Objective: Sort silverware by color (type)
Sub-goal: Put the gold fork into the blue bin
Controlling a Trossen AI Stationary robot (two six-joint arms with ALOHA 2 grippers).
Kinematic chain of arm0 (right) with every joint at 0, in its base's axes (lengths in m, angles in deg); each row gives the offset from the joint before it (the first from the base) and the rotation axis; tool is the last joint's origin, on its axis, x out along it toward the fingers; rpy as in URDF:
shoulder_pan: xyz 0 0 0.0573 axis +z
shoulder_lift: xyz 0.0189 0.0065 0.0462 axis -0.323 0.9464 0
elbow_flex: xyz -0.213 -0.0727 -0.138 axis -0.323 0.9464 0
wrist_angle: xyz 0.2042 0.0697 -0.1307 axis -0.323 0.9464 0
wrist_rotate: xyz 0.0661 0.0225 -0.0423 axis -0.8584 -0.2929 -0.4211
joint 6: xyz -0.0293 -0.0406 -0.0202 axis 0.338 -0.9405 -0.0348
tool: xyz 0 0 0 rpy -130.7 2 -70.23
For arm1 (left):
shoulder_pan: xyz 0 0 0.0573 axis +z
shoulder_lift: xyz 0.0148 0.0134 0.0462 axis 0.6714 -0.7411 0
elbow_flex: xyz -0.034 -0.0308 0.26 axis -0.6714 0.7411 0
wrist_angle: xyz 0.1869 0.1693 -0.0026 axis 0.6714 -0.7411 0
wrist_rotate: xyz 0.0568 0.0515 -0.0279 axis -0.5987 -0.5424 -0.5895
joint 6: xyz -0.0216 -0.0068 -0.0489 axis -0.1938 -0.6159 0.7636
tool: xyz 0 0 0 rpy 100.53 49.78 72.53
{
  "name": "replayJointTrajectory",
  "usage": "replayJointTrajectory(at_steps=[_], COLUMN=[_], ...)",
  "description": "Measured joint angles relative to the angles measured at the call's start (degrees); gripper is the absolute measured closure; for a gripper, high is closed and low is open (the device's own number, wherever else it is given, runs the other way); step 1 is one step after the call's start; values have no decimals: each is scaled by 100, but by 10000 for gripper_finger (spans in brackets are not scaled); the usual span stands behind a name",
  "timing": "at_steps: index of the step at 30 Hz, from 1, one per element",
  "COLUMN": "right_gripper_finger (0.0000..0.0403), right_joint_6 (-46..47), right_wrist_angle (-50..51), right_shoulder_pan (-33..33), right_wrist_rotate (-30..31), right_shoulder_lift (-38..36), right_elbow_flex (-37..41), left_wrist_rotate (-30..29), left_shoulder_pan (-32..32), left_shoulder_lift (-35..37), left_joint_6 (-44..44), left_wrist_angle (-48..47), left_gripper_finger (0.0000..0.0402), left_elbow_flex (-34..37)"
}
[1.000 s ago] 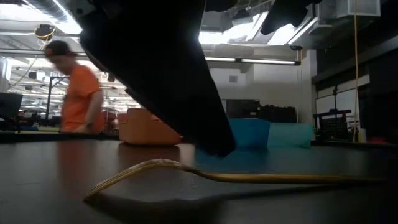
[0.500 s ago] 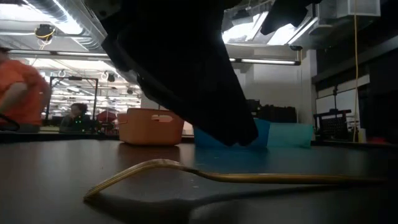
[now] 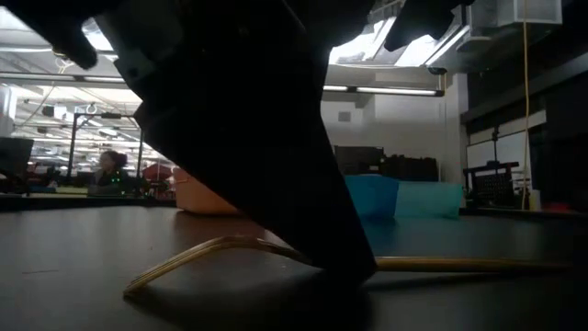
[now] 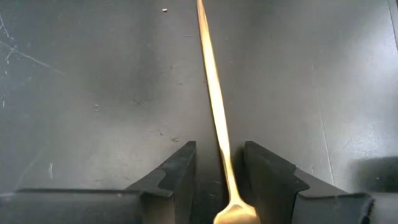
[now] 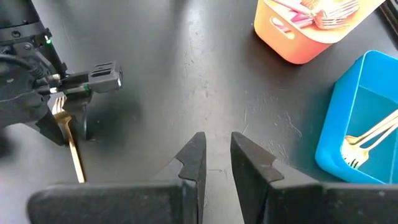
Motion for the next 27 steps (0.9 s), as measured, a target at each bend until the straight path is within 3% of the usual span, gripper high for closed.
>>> replayJointTrajectory(at_steps=[5, 18, 27], right_gripper_finger=[341, 341, 341], right_joint_6=[-1, 0, -33], right_wrist_angle=[0, 2, 53], right_shoulder_pan=[0, 2, 4], right_wrist_rotate=[-2, -4, -318], right_shoulder_lift=[0, 0, -48], right_elbow_flex=[0, 0, 0], left_wrist_rotate=[0, -64, -73], left_shoulder_pan=[2, 9, 20], left_shoulder_lift=[-2, -11, -13], left_joint_6=[-115, -21, 385], left_wrist_angle=[-13, -25, -20], left_gripper_finger=[286, 385, 395], left_elbow_flex=[0, 0, 0])
